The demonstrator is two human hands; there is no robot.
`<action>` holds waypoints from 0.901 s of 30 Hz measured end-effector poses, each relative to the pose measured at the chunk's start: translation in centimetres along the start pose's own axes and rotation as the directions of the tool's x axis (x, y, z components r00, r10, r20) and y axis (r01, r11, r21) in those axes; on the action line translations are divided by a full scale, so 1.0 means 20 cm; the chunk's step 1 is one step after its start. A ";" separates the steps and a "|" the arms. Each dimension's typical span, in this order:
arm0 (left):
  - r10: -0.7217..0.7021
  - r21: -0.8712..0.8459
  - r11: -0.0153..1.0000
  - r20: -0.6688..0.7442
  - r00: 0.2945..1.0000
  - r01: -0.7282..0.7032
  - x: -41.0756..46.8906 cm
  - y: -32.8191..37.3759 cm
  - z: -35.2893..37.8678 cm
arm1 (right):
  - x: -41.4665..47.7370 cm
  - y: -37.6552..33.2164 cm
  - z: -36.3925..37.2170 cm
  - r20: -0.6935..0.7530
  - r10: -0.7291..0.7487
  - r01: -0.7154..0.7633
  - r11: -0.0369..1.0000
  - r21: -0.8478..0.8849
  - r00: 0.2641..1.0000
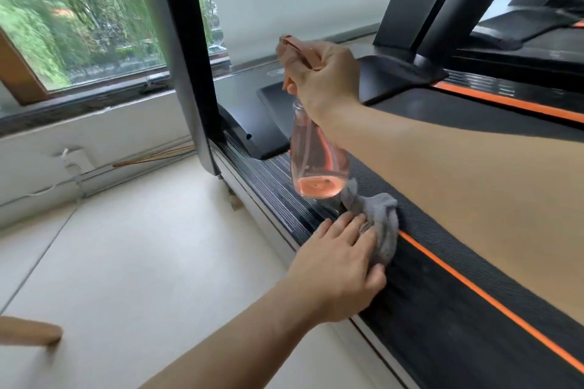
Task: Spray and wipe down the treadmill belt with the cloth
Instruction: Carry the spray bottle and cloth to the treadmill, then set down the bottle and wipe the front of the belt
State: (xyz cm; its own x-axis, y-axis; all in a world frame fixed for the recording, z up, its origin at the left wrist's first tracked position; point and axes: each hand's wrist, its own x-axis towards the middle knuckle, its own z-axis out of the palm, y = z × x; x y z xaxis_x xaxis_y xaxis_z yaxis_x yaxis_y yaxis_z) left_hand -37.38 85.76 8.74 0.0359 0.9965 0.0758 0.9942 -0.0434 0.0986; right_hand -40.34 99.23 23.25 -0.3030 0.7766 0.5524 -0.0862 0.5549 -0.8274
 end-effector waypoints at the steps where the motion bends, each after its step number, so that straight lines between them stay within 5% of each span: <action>1: -0.025 0.020 0.999 -0.022 0.999 0.026 0.01 -0.02 0.00 | 0.00 0.02 0.05 -0.006 0.004 -0.004 1.000 0.022 1.000; 5: -0.172 0.048 0.983 -0.085 0.981 0.176 0.07 -0.19 0.03 | -0.06 0.19 0.26 -0.061 0.030 -0.026 0.998 0.064 0.998; 9: -0.225 0.024 0.973 -0.113 0.968 0.229 0.11 -0.27 0.06 | -0.06 0.25 0.36 -0.130 -0.095 0.097 0.995 0.015 0.987; 13: -0.235 0.013 0.970 -0.187 0.954 0.241 0.13 -0.37 0.04 | -0.11 0.37 0.35 0.150 0.041 -0.017 0.987 -0.161 0.988; 17: -0.265 -0.025 0.964 -0.179 0.948 0.264 0.17 -0.45 0.02 | -0.18 0.52 0.30 0.383 0.173 -0.034 0.939 -0.342 0.908; 27: -0.384 -0.060 0.923 -0.182 0.905 0.380 0.20 -0.51 -0.01 | -0.17 0.51 0.32 0.556 0.297 0.036 0.860 -0.509 0.776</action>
State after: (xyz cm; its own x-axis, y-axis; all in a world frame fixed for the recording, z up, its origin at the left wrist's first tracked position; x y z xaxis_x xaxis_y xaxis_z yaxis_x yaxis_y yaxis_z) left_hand -47.37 90.24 8.29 -0.3679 0.9054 0.2118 0.9253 0.3340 0.1795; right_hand -46.27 100.40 12.31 -0.7888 0.6013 0.1270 0.3980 0.6573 -0.6400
